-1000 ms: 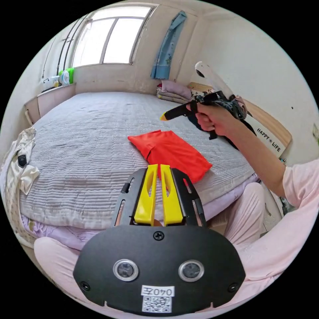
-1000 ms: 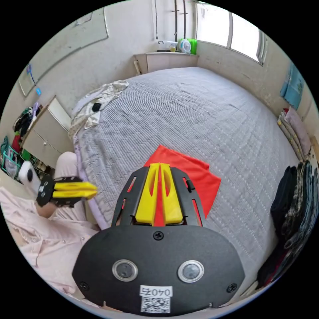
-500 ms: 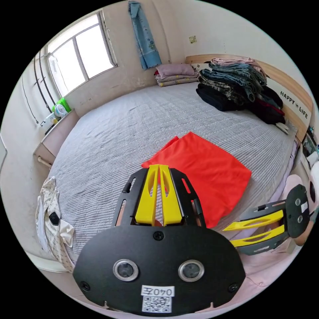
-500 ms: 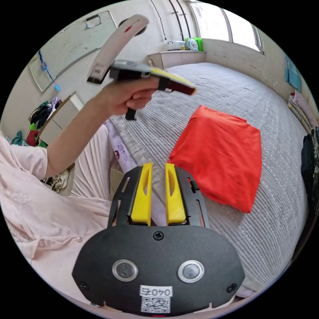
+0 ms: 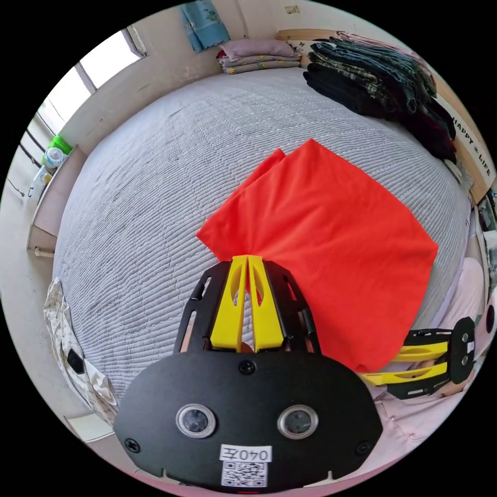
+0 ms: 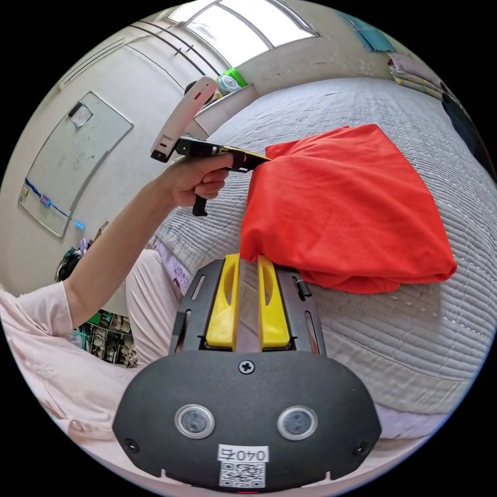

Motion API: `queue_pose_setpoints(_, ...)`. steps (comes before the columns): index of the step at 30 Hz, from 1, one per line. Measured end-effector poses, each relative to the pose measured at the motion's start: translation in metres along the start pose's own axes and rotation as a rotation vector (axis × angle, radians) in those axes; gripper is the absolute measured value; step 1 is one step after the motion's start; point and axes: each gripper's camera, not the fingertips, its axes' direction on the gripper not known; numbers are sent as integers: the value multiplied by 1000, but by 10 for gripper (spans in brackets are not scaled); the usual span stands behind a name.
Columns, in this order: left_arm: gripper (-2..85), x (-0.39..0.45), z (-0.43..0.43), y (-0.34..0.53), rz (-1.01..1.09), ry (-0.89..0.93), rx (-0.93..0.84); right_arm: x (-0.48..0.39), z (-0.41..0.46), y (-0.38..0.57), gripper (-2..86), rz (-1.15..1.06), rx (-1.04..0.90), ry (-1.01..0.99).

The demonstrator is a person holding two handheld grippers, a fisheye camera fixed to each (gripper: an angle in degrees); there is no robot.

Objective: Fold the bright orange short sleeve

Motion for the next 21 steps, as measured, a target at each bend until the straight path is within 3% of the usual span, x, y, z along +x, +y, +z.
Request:
queue_pose_setpoints(5, -9, 6, 0, -14, 30, -7, -35, 2, 1, 1, -2, -25, 21, -14)
queue_pose_setpoints(10, -9, 10, 1, -21, 29, -4, -36, -14, 12, 30, -6, -106, -39, 102)
queue_pose_setpoints(13, -9, 16, 0, -21, 21, -20, -19, -3, 34, 30, 4, -58, -56, 26)
queue_pose_setpoints(16, -9, 23, -16, -13, 17, -98, 16, -6, 26, 26, 29, -105, -100, -14)
queue_pose_setpoints(21, -9, 62, -81, 20, 118, -118, 212, -17, 0, 39, -4, -198, 2, 155)
